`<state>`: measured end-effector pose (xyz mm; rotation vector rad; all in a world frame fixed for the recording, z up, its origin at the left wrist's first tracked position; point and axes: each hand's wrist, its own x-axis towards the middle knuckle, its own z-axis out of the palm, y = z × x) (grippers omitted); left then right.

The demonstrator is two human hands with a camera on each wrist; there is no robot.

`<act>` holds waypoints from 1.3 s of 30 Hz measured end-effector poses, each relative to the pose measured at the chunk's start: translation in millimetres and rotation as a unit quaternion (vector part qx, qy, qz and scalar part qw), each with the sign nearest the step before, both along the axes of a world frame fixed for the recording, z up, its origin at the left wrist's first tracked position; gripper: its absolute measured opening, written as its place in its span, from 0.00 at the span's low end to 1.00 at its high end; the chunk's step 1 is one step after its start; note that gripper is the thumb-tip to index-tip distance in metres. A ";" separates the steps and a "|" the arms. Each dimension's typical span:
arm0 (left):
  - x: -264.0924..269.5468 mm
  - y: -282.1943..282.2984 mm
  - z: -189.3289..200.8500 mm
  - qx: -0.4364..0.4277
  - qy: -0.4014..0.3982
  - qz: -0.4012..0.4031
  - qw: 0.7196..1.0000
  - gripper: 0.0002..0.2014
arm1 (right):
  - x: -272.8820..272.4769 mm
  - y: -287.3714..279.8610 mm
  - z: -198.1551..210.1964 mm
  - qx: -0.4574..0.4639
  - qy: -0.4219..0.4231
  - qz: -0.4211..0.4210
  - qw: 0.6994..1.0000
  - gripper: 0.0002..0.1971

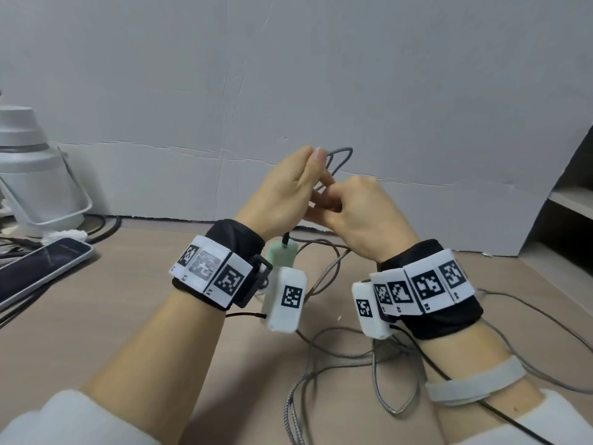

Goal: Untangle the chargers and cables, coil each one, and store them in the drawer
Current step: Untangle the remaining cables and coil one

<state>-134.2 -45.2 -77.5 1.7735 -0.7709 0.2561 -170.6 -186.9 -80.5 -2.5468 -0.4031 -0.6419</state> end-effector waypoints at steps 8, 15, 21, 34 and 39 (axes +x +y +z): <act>-0.4 -2.4 -1.0 0.071 -0.073 0.028 0.994 0.18 | -4.3 5.1 4.0 0.118 -0.022 -0.059 0.991 0.20; 13.2 24.7 3.9 0.011 -0.028 0.042 0.999 0.18 | -8.2 -14.4 6.8 0.206 0.129 0.058 0.968 0.16; 16.0 55.2 10.7 -0.010 -0.038 0.045 0.998 0.07 | 7.0 -37.5 -11.0 0.066 0.218 0.008 0.974 0.03; 68.3 113.8 -8.1 -0.197 -0.021 0.389 0.900 0.17 | 14.3 -70.7 -15.8 0.076 0.196 -0.013 0.978 0.09; 67.9 92.7 -9.4 -0.167 0.028 0.376 0.911 0.20 | 15.8 -44.0 -5.7 0.114 -0.055 -0.037 0.991 0.13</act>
